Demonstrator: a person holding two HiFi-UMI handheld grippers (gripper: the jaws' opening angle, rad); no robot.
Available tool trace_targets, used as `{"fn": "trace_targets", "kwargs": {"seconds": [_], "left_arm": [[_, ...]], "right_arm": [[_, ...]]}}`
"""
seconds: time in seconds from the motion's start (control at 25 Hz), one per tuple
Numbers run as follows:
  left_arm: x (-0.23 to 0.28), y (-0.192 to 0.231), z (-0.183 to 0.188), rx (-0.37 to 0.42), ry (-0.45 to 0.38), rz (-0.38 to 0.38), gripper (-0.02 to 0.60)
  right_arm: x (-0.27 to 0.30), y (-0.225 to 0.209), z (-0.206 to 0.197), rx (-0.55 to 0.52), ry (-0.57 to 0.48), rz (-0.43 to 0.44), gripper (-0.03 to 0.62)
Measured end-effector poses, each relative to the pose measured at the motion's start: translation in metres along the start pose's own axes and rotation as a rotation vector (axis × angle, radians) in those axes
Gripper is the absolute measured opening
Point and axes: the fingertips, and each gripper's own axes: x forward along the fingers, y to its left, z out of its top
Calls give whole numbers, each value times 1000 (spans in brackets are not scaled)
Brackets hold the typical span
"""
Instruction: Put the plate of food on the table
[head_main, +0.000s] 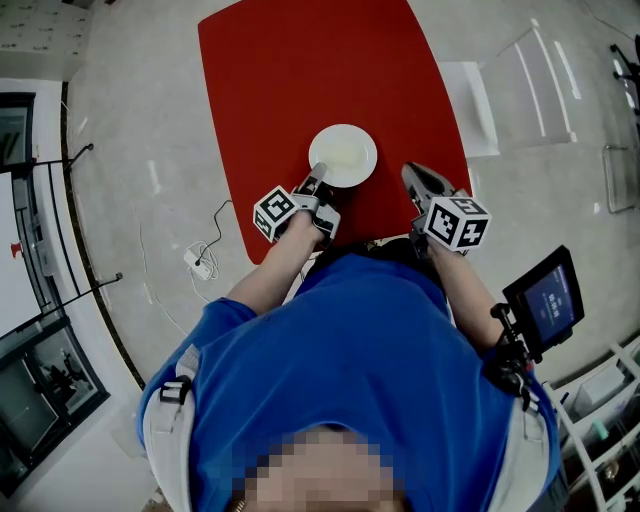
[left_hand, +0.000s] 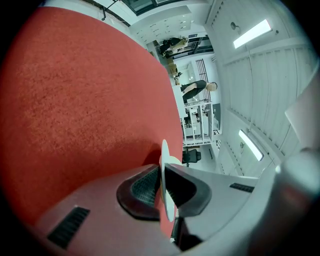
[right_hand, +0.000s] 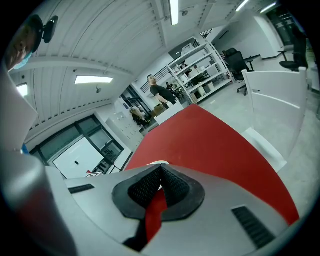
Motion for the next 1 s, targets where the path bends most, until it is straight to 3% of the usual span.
{"fn": "trace_targets", "kwargs": {"seconds": [0.48, 1.0], "left_arm": [[-2, 2, 2, 1, -10, 21, 23], [-5, 4, 1, 92, 24, 86, 23]], "right_arm": [[-3, 0, -2, 21, 3, -7, 2], [1, 9, 0, 25, 5, 10, 2]]}}
